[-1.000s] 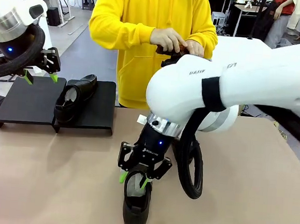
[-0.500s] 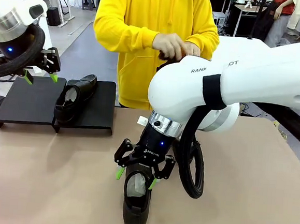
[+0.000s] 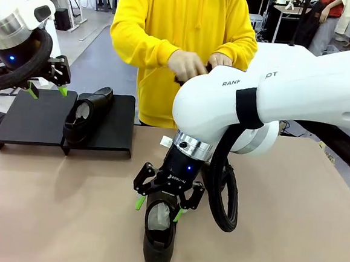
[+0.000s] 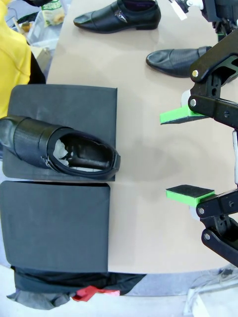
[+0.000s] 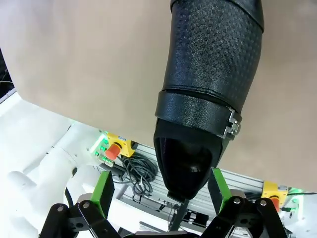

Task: Organize the shoes by placing them on the stand.
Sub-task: Place the Shoe from the middle of the table onto the Shoes Stand.

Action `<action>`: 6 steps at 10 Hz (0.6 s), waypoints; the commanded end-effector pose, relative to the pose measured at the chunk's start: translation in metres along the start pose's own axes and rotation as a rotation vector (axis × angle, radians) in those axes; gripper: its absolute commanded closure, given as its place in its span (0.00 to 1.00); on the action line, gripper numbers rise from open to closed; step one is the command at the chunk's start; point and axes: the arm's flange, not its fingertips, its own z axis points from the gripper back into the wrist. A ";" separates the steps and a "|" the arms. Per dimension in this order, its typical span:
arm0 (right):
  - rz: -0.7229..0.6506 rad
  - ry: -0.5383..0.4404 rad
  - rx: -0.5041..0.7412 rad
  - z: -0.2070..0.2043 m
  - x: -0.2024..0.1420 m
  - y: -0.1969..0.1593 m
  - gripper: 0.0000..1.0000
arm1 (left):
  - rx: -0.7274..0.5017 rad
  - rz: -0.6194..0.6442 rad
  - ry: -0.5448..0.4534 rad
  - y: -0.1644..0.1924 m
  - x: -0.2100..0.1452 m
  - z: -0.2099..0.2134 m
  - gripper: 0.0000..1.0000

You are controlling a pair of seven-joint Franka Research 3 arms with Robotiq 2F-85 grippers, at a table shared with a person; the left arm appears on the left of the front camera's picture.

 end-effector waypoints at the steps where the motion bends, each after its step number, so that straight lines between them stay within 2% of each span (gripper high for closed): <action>1: -0.013 -0.023 -0.011 0.000 -0.002 0.004 0.00 | 0.003 -0.003 -0.002 0.002 0.001 0.001 0.34; 2: 0.000 0.000 0.000 0.000 0.000 0.000 0.00 | 0.003 -0.003 -0.002 0.002 0.001 0.001 0.34; 3: 0.040 -0.050 -0.018 0.022 -0.022 -0.005 0.00 | 0.000 0.000 0.000 0.000 0.000 0.000 0.34; 5: -0.086 -0.184 0.051 0.077 -0.048 -0.052 0.00 | -0.086 -0.003 0.071 -0.042 -0.044 0.012 0.34; 6: -0.171 -0.248 0.072 0.101 -0.058 -0.076 0.00 | -0.138 0.060 0.108 -0.055 -0.062 0.023 0.34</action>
